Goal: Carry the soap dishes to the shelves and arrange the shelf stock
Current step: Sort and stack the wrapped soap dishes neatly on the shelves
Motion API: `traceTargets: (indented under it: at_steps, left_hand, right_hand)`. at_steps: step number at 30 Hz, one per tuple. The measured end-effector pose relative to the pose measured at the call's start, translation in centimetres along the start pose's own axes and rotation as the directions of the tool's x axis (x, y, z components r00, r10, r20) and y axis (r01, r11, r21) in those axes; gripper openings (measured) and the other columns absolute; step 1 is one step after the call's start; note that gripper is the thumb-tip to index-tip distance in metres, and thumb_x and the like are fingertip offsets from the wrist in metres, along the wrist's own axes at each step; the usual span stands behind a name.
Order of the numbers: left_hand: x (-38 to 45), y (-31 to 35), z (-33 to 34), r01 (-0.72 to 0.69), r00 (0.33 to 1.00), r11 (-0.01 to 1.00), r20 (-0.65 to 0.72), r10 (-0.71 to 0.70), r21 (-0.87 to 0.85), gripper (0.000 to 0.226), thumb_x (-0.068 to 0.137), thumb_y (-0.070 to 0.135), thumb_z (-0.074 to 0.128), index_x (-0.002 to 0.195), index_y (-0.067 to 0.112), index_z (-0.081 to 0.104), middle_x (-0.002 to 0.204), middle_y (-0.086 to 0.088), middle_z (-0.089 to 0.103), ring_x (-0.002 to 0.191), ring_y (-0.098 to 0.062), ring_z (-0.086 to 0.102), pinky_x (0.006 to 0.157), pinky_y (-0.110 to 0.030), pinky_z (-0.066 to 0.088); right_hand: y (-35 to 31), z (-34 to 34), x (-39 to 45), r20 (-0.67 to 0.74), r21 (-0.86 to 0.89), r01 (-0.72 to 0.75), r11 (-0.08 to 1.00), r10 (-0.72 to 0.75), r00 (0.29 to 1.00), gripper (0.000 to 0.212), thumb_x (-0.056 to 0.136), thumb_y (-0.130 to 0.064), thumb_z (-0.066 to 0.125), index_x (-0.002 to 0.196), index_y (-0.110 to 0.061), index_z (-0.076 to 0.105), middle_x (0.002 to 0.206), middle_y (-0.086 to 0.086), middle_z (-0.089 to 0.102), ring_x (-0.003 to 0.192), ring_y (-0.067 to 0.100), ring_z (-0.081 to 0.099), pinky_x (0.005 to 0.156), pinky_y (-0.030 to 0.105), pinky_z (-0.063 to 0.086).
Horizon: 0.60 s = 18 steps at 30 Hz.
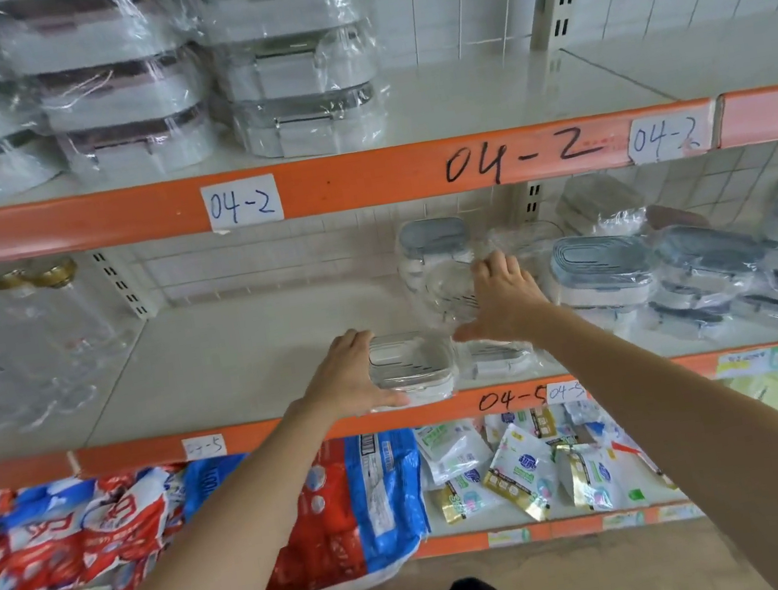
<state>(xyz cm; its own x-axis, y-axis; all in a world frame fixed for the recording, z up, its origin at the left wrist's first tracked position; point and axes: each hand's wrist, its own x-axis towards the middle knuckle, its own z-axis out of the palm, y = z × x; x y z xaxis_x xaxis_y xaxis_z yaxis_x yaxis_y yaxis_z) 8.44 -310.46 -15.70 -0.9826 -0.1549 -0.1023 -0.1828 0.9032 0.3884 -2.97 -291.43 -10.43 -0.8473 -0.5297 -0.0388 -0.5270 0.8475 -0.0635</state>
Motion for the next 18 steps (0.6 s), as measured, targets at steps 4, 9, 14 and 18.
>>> traceTargets:
  at_steps: [4, 9, 14, 18]
  left_hand:
    - [-4.6, 0.1, -2.1, 0.015, 1.000, 1.000, 0.016, -0.015, -0.010, 0.103, 0.066, 0.048, 0.082, 0.147, 0.009, 0.029, 0.141, -0.003, 0.037, 0.132, -0.018, 0.032, 0.110, -0.031, 0.030]
    - [-10.4, 1.5, -6.1, 0.012, 0.998, 0.999, 0.066, -0.010, -0.032, 0.102, 0.065, 0.048, 0.083, 0.145, 0.011, 0.031, 0.137, 0.000, 0.039, 0.128, -0.016, 0.035, 0.106, -0.026, 0.030]
    - [-15.5, 4.7, -12.6, -0.022, 0.989, 1.000, 0.146, 0.022, 0.000, 0.101, 0.063, 0.045, 0.086, 0.143, 0.010, 0.035, 0.136, -0.001, 0.041, 0.128, -0.016, 0.038, 0.105, -0.023, 0.028]
    - [-17.7, 8.3, -18.5, -0.084, 0.986, 0.995, 0.147, 0.077, 0.044, 0.101, 0.065, 0.046, 0.084, 0.145, 0.011, 0.033, 0.143, -0.002, 0.038, 0.131, -0.017, 0.035, 0.105, -0.021, 0.025]
  right_hand:
    - [-1.3, -1.3, -3.7, 0.046, 0.012, -0.003, 1.000, 0.002, 0.999, 0.105, 0.072, -0.062, 0.069, 0.144, -0.003, 0.020, 0.139, 0.014, 0.027, 0.131, 0.029, 0.027, 0.112, 0.041, 0.026]
    - [-2.6, -4.0, -9.9, 0.118, 0.040, 0.024, 0.999, -0.028, 0.993, 0.099, 0.070, -0.059, 0.070, 0.141, -0.006, 0.024, 0.137, 0.011, 0.028, 0.129, 0.027, 0.027, 0.111, 0.042, 0.028]
    - [-3.0, -9.8, -16.3, 0.158, 0.082, 0.041, 0.996, -0.053, 0.986, 0.100, 0.070, -0.059, 0.072, 0.141, -0.006, 0.024, 0.141, 0.010, 0.025, 0.133, 0.028, 0.024, 0.110, 0.042, 0.026]
    - [-2.2, -15.6, -19.8, 0.120, 0.093, 0.040, 0.995, -0.051, 0.991, 0.100, 0.070, -0.058, 0.073, 0.141, -0.005, 0.026, 0.143, 0.010, 0.024, 0.134, 0.028, 0.023, 0.110, 0.043, 0.026]
